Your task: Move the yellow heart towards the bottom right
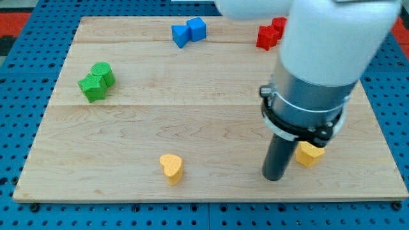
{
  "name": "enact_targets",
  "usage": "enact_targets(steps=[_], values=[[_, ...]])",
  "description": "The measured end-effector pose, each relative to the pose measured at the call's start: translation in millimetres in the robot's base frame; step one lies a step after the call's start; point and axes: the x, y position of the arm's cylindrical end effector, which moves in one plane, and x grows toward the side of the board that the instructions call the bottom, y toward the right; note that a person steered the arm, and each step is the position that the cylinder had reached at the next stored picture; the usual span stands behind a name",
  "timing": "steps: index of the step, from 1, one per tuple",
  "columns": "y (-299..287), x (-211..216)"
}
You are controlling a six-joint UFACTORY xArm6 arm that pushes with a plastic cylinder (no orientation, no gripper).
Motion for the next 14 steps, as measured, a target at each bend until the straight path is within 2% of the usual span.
enact_targets(steps=[1,2,3,4,5,7,9,10,12,14], values=[[20.6,-19.1],[56.7,-23.1],[62.7,-16.1],[6.2,22.9],[-26.7,40.0],[-187.1,22.6],[-167.5,-17.1],[-188.0,-33.0],[-70.0,-49.1],[11.3,-49.4]])
